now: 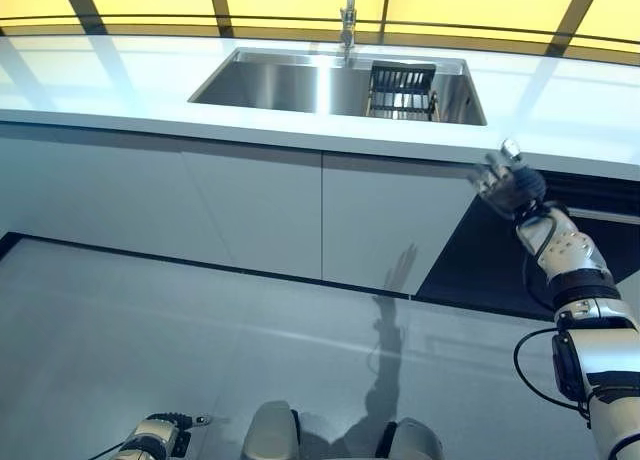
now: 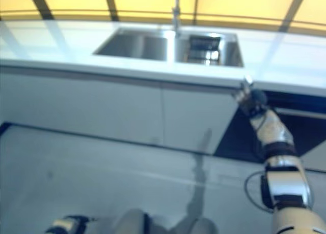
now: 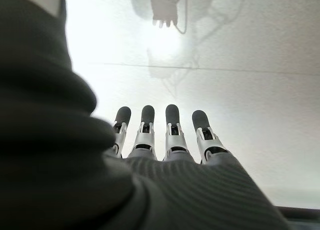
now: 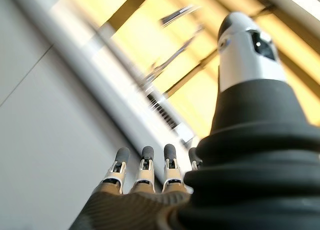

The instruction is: Take plates into dishwasher

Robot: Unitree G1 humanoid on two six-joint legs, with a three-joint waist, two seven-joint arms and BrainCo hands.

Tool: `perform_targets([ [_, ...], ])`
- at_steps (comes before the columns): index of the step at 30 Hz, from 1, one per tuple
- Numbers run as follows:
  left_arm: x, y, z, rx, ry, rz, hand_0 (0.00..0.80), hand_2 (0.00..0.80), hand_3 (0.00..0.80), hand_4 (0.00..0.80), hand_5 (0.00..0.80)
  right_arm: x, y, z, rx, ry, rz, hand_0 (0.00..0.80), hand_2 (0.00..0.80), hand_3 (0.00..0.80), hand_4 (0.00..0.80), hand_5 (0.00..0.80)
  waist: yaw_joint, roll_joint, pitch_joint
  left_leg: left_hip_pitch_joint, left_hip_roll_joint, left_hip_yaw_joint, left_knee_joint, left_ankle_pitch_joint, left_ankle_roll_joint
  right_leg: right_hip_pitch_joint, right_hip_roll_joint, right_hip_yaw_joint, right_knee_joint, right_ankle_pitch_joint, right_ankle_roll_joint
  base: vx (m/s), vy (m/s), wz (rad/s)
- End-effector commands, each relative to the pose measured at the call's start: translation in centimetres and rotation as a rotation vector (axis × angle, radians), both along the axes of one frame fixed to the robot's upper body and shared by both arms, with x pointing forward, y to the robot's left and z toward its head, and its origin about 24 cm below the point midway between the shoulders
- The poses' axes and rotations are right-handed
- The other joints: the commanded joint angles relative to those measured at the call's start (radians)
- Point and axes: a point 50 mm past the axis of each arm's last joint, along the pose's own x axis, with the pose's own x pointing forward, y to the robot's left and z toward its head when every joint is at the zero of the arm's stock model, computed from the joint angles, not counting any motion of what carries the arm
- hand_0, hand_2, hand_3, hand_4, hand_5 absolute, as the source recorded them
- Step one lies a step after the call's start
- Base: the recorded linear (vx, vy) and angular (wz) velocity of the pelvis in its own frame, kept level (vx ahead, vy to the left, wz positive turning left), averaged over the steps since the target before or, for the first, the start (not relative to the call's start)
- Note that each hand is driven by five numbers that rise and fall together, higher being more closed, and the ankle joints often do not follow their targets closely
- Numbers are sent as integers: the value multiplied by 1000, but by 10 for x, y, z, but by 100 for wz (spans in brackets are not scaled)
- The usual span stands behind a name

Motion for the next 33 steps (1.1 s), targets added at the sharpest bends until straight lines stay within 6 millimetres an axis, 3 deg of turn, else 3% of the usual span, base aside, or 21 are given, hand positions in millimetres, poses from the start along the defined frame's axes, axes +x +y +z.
perform_targets([
  [1,0,17,7,69,10,-36,0,0,0,0,0,-4,5,-17,-223,78,104,0,0,0,0,0,-18,-11,-54,83,1,4,-180,100,-6,124,31,26,-254,118,21,-18,38,-16],
  [5,-5,12,2,45,-8,-33,0,0,0,0,0,-27,18,-65,-443,222,191,0,0,0,0,0,-37,-14,-81,136,10,5,-330,166,-27,163,47,31,-376,181,41,-15,55,-3],
  [10,-17,1,-6,0,-2,-58,0,0,0,0,0,-83,24,-127,-728,387,300,0,0,0,0,0,-66,-17,-112,185,13,33,-454,207,-40,200,58,12,-481,227,61,-6,38,-10],
  [14,-27,-16,-16,-80,56,-151,0,0,0,0,0,-132,29,-177,-741,573,364,0,0,0,0,0,-79,-20,-131,191,10,39,-485,208,-47,210,65,-1,-536,248,71,-32,25,-8],
  [18,-41,-33,-26,-128,108,-168,0,0,0,0,0,-194,55,-230,-618,810,398,0,0,0,0,0,-86,-20,-140,199,11,49,-483,198,-37,217,68,-4,-526,236,66,2,11,-2],
  [21,-48,-47,-32,-153,157,-224,0,0,0,0,0,-226,66,-250,-612,956,386,0,0,0,0,0,-92,-17,-146,207,9,53,-482,190,-32,222,69,4,-528,233,65,45,23,0],
  [25,-48,-68,-38,-197,139,-301,0,0,0,0,0,-270,62,-264,-688,1199,368,0,0,0,0,0,-99,-7,-152,220,5,57,-487,176,-25,229,67,11,-534,232,69,38,49,-2],
  [30,-48,-65,-37,-181,115,-261,0,0,0,0,0,-274,66,-265,-757,1196,521,0,0,0,0,0,-106,0,-151,230,0,53,-487,168,-21,236,63,21,-531,228,72,36,40,-6],
  [33,-49,-62,-36,-178,95,-183,0,0,0,0,0,-274,64,-265,-756,1207,491,0,0,0,0,0,-106,-3,-152,233,-3,47,-487,164,-18,237,63,26,-529,225,73,16,1,-6],
])
